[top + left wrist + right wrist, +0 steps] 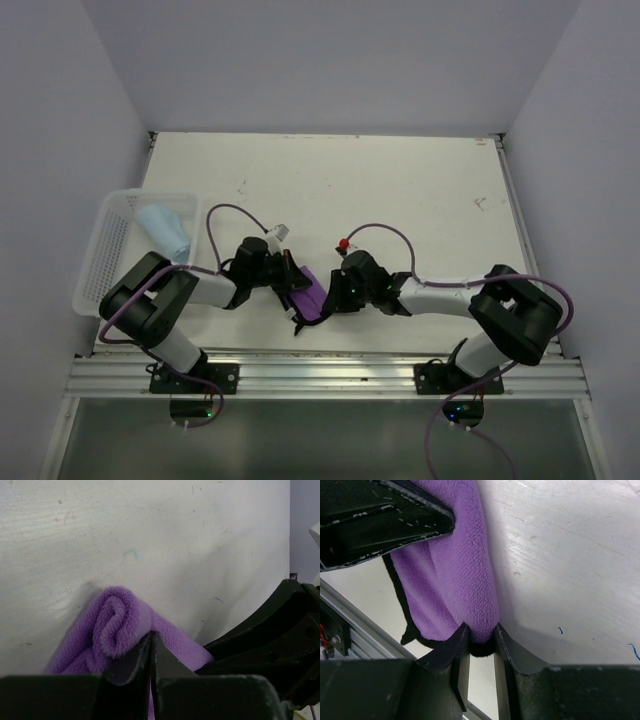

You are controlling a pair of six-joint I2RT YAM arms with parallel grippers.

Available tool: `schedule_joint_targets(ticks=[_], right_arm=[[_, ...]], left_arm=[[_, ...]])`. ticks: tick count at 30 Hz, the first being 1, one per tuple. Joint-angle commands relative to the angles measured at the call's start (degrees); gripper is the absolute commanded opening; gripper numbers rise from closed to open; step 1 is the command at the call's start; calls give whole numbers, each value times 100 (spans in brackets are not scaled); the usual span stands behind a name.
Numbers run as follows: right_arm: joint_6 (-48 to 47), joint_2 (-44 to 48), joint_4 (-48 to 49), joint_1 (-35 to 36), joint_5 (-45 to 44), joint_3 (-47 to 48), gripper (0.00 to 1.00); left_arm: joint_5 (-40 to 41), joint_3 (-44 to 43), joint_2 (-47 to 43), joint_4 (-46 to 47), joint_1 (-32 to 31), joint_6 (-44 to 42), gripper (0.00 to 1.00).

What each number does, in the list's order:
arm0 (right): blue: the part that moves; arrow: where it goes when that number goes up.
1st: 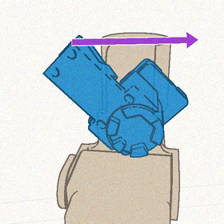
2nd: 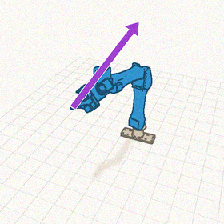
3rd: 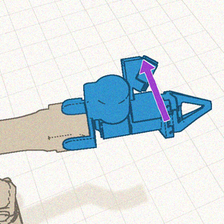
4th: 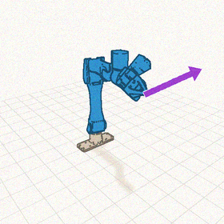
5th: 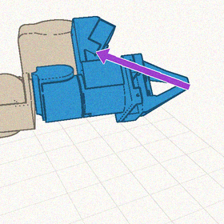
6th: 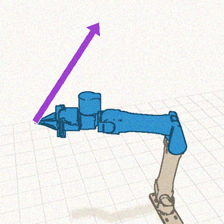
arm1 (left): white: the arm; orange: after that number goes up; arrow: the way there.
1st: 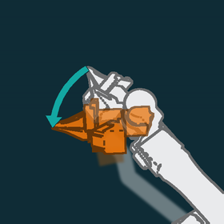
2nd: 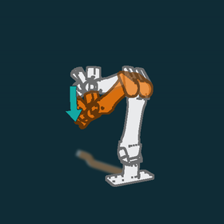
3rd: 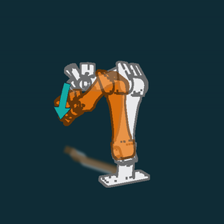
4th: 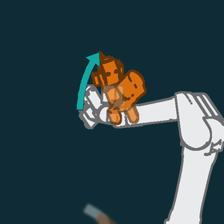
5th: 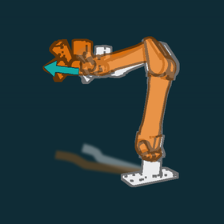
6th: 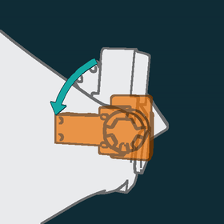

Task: Roll the towels
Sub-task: Roll the towel

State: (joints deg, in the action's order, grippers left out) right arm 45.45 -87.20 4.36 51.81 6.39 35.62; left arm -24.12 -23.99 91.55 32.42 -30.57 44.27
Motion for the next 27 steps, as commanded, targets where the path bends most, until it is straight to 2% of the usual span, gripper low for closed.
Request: schedule_joint_targets(ticks=[1,4,9,19,27], right_arm=[[-378,89,-417,285,-366,24,4],[-546,168,-917,706,-1181,235,0],[-503,54,-1297,1243,-2307,534,0],[-230,-8,-1824,1498,-3381,789,0],[-256,-446,-2508,2218,-4602,1368,0]], left_arm=[[698,-35,56,-931,33,-393,6],[733,-229,4,-1080,42,-419,6],[812,-659,-329,-1510,42,-463,11],[892,-1117,-1104,-2135,51,-402,14],[751,-1196,-1236,-2100,42,-253,15]])
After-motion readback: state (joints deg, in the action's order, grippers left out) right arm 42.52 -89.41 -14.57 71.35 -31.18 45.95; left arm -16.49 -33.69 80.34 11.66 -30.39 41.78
